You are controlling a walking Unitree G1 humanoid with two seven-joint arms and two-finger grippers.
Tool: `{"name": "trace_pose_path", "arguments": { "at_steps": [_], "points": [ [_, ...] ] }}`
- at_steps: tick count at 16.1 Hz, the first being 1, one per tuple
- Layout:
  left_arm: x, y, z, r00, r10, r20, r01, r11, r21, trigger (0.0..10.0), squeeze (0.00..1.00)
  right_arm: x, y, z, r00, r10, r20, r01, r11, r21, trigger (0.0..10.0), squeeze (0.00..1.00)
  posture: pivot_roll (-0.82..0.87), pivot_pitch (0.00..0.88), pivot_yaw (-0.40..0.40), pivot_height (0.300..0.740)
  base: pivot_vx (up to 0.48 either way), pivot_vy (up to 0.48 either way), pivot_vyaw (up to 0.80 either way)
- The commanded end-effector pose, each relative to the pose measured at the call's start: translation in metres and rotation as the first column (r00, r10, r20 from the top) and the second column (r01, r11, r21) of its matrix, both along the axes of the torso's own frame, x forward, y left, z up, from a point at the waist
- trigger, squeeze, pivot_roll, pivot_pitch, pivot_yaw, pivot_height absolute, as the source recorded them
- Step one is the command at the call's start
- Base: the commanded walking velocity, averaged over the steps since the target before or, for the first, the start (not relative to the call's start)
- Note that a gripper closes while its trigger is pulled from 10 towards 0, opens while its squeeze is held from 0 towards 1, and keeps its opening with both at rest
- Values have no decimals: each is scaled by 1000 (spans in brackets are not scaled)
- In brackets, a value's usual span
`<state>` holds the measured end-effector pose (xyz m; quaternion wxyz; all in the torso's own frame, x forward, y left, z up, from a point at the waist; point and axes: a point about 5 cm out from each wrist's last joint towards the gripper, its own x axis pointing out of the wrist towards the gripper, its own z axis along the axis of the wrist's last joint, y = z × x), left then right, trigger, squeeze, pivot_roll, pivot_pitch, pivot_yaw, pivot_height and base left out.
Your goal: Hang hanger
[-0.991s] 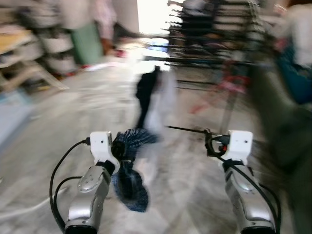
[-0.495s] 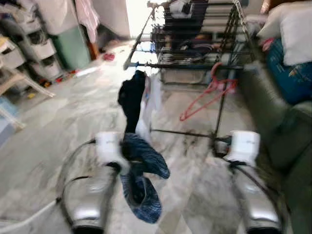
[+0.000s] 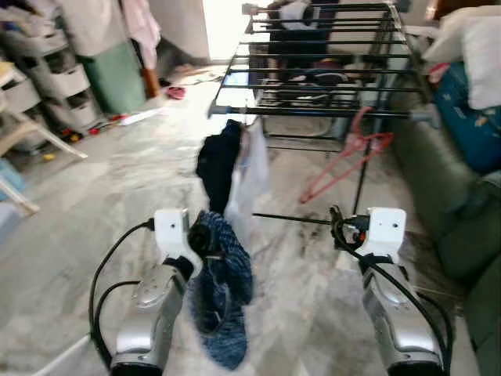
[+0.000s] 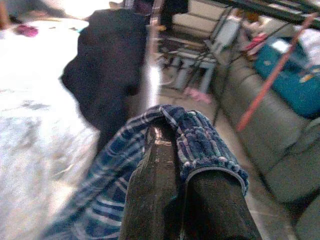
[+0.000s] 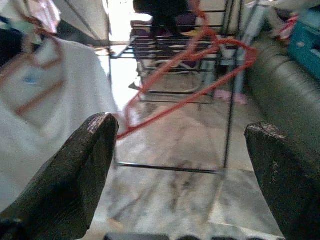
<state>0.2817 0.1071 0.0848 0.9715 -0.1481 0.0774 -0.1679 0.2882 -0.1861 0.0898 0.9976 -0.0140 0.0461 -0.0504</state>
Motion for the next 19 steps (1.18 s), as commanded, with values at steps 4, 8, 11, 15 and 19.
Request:
{"name": "trace_pose_path", "arguments": {
  "at_steps": [4,8,11,15,19],
  "points": [
    [1,7,4,1000,10,17,-10,1000,24,10000,0,4,7,4,1000,6,18,-6,1000,1,10000,0,-152,0,50,740,395,265,0],
    [1,5,3,1000,6,12,-6,1000,25,10000,0,7,5,5,1000,-3,20,3,1000,-6,10000,0,-149,0,50,740,423,0,0],
    [0,5,2,1000,4,7,-4,1000,29,10000,0,11,3,8,999,-23,31,24,1000,-13,10000,0,-149,0,52,740,427,0,0],
    [-1,4,1,1000,-9,-3,9,999,32,10000,0,18,-1,11,997,-61,37,61,998,-24,10000,0,-146,0,53,740,210,0,0],
    [-4,1,3,998,-62,4,62,998,30,10000,0,27,-7,14,989,-144,29,145,989,-27,10000,0,-137,0,49,740,0,0,0]
  ]
}}
